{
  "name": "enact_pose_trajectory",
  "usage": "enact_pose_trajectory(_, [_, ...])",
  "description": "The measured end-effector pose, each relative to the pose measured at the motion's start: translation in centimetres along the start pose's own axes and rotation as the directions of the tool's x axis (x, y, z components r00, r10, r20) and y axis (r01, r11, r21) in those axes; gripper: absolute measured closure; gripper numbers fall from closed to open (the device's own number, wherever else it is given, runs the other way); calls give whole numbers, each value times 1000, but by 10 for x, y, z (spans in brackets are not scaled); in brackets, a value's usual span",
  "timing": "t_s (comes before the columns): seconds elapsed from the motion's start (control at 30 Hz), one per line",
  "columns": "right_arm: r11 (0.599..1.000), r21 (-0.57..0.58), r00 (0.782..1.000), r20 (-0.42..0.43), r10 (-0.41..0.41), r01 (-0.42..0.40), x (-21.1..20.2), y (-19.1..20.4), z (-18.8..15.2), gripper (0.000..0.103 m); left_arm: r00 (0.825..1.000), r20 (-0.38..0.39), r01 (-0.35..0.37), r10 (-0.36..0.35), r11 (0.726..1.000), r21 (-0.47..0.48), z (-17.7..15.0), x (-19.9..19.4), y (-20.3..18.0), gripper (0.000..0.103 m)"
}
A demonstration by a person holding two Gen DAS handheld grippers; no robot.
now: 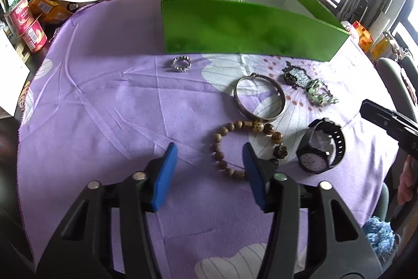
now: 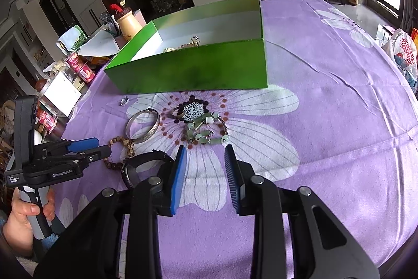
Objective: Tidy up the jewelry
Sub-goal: 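Grasp the brown wooden bead bracelet with the left tool while the right tool grasps the green jade bracelet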
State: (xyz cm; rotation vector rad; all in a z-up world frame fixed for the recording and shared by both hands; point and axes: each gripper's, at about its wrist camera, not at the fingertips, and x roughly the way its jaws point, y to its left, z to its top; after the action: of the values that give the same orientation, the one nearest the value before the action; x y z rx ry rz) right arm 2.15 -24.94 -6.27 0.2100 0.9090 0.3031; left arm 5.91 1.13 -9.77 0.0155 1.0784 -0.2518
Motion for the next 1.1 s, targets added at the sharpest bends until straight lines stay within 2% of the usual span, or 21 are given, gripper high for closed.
enact_pose_trajectory(0.3, [1000, -2, 1000, -9, 8, -8, 10, -1, 3, 73, 1000, 25, -12, 10, 995, 95, -1, 5, -14, 73])
enact_pose_trajectory(0.4, [998, -58, 1000, -8, 10, -10, 14, 4, 6, 73, 1000, 29, -1, -2, 994, 113, -2, 5, -17, 82])
enact_pose_trajectory(0.43, [997, -74, 1000, -10, 13, -14, 15, 6, 7, 73, 1000, 29, 8, -11, 994, 113, -2, 5, -17, 89])
enact_pose_trajectory(0.5, [993, -114, 1000, -14, 18, -20, 19, 9, 10, 73, 999, 23, 35, -38, 994, 100, -1, 5, -15, 93])
enact_pose_trajectory(0.7, [970, -240, 999, -46, 18, -29, 36, 16, 16, 73, 997, 7, 79, -80, 996, 42, 4, 6, -5, 95])
enact_pose_trajectory(0.93, [941, -339, 995, -89, -33, 1, 55, 19, 10, 73, 994, 12, 104, -104, 995, 9, 10, 2, 2, 95])
enact_pose_trajectory(1.1, [921, -389, 993, -95, -65, 23, 54, 22, 6, 84, 991, 12, 133, -133, 991, 3, 12, 1, 0, 95])
